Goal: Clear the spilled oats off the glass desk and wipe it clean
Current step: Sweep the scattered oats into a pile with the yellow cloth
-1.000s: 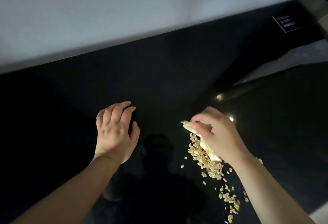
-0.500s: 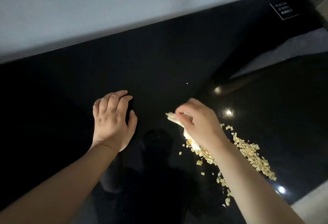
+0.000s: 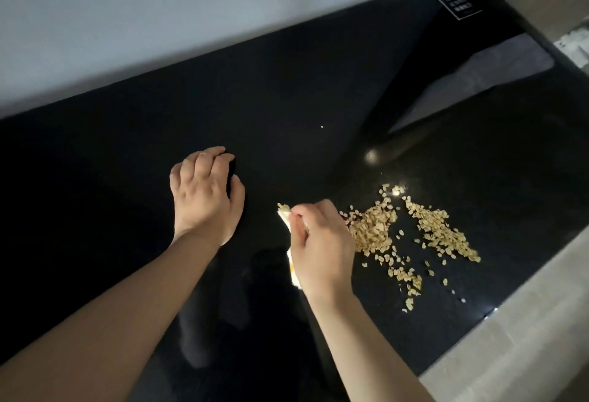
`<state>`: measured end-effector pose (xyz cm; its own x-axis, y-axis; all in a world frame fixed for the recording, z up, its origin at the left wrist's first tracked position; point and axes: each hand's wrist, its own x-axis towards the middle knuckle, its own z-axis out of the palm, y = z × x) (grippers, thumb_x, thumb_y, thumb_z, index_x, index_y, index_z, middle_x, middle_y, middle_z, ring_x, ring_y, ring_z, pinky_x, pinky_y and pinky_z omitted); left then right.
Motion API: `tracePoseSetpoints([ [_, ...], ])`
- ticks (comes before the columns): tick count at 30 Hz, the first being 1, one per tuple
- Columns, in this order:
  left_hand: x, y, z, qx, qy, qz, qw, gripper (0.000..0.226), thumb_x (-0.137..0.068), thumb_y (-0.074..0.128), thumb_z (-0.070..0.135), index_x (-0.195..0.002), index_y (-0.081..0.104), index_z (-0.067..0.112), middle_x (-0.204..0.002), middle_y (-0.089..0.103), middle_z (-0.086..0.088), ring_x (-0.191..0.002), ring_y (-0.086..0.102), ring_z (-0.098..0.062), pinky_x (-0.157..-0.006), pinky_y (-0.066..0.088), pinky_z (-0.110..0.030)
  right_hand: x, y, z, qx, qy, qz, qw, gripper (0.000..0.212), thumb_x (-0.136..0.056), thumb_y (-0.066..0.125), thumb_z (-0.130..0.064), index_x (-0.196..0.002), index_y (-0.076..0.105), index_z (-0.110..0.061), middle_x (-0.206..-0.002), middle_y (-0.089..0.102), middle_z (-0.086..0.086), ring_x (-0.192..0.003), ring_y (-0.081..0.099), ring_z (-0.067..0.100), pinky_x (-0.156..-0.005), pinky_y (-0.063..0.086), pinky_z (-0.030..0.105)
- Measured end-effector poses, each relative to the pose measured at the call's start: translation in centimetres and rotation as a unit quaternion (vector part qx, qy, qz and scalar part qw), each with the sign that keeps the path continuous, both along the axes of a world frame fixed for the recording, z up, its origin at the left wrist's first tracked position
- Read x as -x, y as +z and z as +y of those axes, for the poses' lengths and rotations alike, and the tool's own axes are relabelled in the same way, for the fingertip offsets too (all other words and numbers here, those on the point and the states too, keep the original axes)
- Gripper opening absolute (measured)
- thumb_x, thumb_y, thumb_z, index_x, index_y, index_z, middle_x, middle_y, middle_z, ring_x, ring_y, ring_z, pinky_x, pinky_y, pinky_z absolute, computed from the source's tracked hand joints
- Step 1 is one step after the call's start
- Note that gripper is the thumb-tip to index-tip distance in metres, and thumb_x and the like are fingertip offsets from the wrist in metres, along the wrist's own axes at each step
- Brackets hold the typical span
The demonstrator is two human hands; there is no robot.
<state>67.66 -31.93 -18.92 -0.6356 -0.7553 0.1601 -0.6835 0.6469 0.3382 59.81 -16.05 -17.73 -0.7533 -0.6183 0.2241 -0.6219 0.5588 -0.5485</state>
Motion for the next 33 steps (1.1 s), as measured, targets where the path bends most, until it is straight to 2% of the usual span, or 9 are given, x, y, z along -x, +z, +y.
tracePoseSetpoints([
  [3, -0.1, -0.1, 0.0, 0.002, -0.003, -0.003, 1.000, 0.034, -0.092, 0.051, 0.023, -0.123, 0.058, 0.010, -0.132, 0.051, -0.005, -0.126, 0.042, -0.029, -0.111, 0.025, -0.048, 0.5, -0.8, 0.2, -0.009, -0.022, 0.064, 0.998, 0.002, -0.087, 0.067, -0.017, -0.086, 0.068, -0.018, -0.082, 0.058, -0.004, -0.063, 0.054, 0.009, -0.051, 0.041, 0.017],
  [6, -0.1, -0.2, 0.0, 0.007, -0.002, -0.010, 1.000, 0.034, -0.093, 0.050, 0.025, -0.123, 0.057, 0.010, -0.132, 0.050, -0.006, -0.126, 0.041, -0.029, -0.111, 0.025, -0.047, 3.5, -1.1, 2.2, -0.035, -0.111, 0.118, 0.986, 0.004, -0.083, 0.069, -0.016, -0.083, 0.069, -0.020, -0.080, 0.060, -0.002, -0.060, 0.057, 0.016, -0.046, 0.041, 0.025],
  [9, -0.1, -0.2, 0.0, 0.006, 0.000, -0.014, 1.000, 0.035, -0.093, 0.049, 0.026, -0.123, 0.057, 0.009, -0.132, 0.050, -0.006, -0.126, 0.041, -0.030, -0.111, 0.024, -0.048, 6.0, -1.1, 4.7, -0.021, -0.181, 0.108, 0.977, 0.008, -0.082, 0.069, -0.012, -0.084, 0.069, -0.019, -0.082, 0.060, -0.001, -0.065, 0.059, 0.020, -0.049, 0.037, 0.024],
  [15, 0.0, -0.1, 0.0, 0.005, -0.003, -0.014, 1.000, 0.033, -0.091, 0.052, 0.025, -0.120, 0.057, 0.009, -0.131, 0.051, -0.006, -0.123, 0.042, -0.029, -0.110, 0.026, -0.049, 4.8, 1.0, 0.9, 0.089, -0.168, 0.042, 0.981, 0.006, -0.084, 0.070, -0.013, -0.088, 0.071, -0.017, -0.084, 0.060, -0.001, -0.065, 0.044, -0.001, -0.055, 0.031, 0.006],
  [18, 0.0, 0.0, 0.0, 0.000, -0.003, -0.013, 1.000, 0.035, -0.091, 0.051, 0.026, -0.121, 0.057, 0.010, -0.131, 0.050, -0.005, -0.124, 0.041, -0.028, -0.111, 0.025, -0.048, 5.5, 0.7, -4.3, 0.107, -0.158, 0.028, 0.981, 0.005, -0.085, 0.068, -0.015, -0.087, 0.071, -0.018, -0.085, 0.060, -0.002, -0.064, 0.049, 0.005, -0.056, 0.032, 0.013],
  [20, 0.1, 0.0, 0.0, -0.003, 0.001, -0.014, 1.000, 0.035, -0.091, 0.048, 0.027, -0.121, 0.057, 0.010, -0.131, 0.050, -0.005, -0.124, 0.041, -0.027, -0.111, 0.025, -0.048, 6.9, 0.3, -7.4, 0.112, -0.168, 0.019, 0.979, 0.005, -0.086, 0.067, -0.014, -0.084, 0.069, -0.018, -0.084, 0.059, -0.002, -0.062, 0.051, 0.007, -0.054, 0.027, 0.010],
  [22, 0.1, 0.0, -0.1, 0.004, 0.001, -0.013, 1.000, 0.038, -0.092, 0.042, 0.030, -0.120, 0.057, 0.010, -0.131, 0.051, -0.005, -0.123, 0.043, -0.027, -0.110, 0.026, -0.048, 8.7, -0.1, -9.9, 0.104, -0.183, 0.011, 0.978, 0.005, -0.087, 0.066, -0.014, -0.084, 0.069, -0.018, -0.085, 0.058, -0.003, -0.062, 0.051, 0.008, -0.054, 0.024, 0.008],
  [27, 0.2, -0.2, -0.3, 0.009, -0.002, -0.014, 1.000, 0.043, -0.088, 0.039, 0.034, -0.118, 0.058, 0.010, -0.129, 0.051, -0.004, -0.121, 0.043, -0.026, -0.108, 0.029, -0.050, 11.5, -1.2, -12.7, 0.028, -0.180, 0.030, 0.983, 0.006, -0.089, 0.064, -0.019, -0.089, 0.070, -0.017, -0.087, 0.058, -0.001, -0.064, 0.050, 0.009, -0.053, 0.032, 0.019],
  [33, 0.2, -0.3, -0.3, 0.013, -0.004, -0.018, 1.000, 0.043, -0.088, 0.039, 0.034, -0.117, 0.058, 0.009, -0.128, 0.052, -0.004, -0.121, 0.044, -0.027, -0.107, 0.030, -0.050, 11.4, -1.7, -7.3, 0.002, -0.227, 0.094, 0.969, 0.006, -0.078, 0.071, -0.016, -0.083, 0.070, -0.020, -0.083, 0.060, -0.001, -0.061, 0.059, 0.016, -0.049, 0.029, 0.020],
])
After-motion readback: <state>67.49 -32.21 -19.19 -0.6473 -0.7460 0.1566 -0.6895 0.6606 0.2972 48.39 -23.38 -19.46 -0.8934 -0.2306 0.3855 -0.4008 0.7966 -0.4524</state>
